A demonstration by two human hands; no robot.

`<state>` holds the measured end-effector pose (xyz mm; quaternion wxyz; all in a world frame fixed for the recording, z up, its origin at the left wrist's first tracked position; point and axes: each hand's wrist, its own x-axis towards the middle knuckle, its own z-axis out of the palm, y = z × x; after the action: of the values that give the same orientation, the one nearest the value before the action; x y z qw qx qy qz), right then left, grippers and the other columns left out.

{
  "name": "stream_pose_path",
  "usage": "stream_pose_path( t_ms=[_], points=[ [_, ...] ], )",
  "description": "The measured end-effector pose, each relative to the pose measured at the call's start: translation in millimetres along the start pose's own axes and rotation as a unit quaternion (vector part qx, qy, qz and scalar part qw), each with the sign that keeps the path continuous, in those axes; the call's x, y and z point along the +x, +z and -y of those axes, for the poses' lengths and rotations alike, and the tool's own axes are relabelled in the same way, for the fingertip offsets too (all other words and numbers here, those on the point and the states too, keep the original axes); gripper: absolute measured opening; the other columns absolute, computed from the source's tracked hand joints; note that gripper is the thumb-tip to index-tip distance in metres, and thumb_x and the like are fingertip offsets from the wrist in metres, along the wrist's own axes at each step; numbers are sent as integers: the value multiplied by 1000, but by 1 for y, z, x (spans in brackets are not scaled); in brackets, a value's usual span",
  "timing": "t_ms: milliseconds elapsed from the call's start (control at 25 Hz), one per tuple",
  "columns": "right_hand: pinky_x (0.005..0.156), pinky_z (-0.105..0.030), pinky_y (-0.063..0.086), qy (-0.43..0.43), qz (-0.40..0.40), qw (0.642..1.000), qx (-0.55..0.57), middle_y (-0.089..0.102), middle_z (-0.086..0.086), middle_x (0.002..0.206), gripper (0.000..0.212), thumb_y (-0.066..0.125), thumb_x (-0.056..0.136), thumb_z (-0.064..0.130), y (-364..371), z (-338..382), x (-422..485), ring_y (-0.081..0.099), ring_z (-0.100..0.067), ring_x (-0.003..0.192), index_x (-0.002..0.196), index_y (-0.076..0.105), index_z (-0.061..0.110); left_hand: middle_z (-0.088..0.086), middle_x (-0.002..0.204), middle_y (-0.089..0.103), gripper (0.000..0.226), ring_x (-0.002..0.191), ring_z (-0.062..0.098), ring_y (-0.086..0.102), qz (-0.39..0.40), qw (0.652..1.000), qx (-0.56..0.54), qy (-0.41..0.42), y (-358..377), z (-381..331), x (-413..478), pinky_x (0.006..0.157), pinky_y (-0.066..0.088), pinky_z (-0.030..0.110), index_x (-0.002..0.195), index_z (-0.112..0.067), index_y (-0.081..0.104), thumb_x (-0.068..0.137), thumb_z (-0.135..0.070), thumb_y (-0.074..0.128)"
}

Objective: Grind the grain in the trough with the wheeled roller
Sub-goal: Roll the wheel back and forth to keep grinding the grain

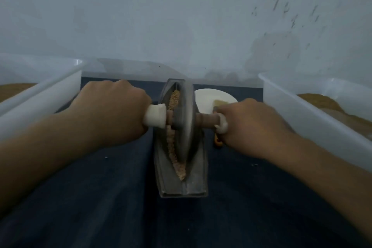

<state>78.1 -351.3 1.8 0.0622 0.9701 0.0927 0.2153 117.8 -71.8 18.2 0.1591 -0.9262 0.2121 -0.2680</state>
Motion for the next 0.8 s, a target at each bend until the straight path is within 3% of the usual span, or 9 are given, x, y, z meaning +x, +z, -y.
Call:
stream_pose_path(
  t_ms=[80,200,320,440,640,800],
  points=[
    [45,-27,39,-7,42,999,29,44,12,57,28,35,60,63,-8,-4,-15,47,-12,52,67,47,39,-11,50,44,21,40,15,49,-44,998,32,31,-9,2,-9,45,25,18,62,-35,56,59,-55,59],
    [50,-28,40,28,111,993,17,50,11,64,24,48,68,60,-1,-4,3,51,-12,58,66,48,36,-9,55,38,18,45,19,46,-27,997,61,32,-2,-4,8,46,31,24,64,-31,51,69,-46,59],
    [50,-26,38,29,57,998,-28,54,4,64,26,53,82,46,16,-3,54,52,-16,56,65,53,27,-6,68,46,16,60,19,48,11,999,13,-47,27,-3,38,54,35,30,83,-31,61,85,-46,54],
    [47,-24,37,26,33,998,-52,57,2,62,24,55,86,39,27,-9,94,54,-16,53,66,57,24,-5,69,45,20,61,20,47,9,996,-31,-86,46,0,59,55,34,32,91,-31,65,86,-48,58],
    [48,-25,36,13,74,997,-22,60,5,68,12,60,78,38,31,-15,95,55,-14,58,72,55,29,-6,63,35,15,54,17,38,-9,996,-16,-87,45,-5,60,54,33,31,81,-30,59,84,-45,60],
    [48,-26,31,32,97,995,11,54,9,73,17,63,71,44,21,-11,60,48,-11,61,75,52,33,-8,62,33,11,56,19,39,-21,998,1,-62,27,-12,37,51,28,29,76,-31,51,82,-37,58]
  ],
)
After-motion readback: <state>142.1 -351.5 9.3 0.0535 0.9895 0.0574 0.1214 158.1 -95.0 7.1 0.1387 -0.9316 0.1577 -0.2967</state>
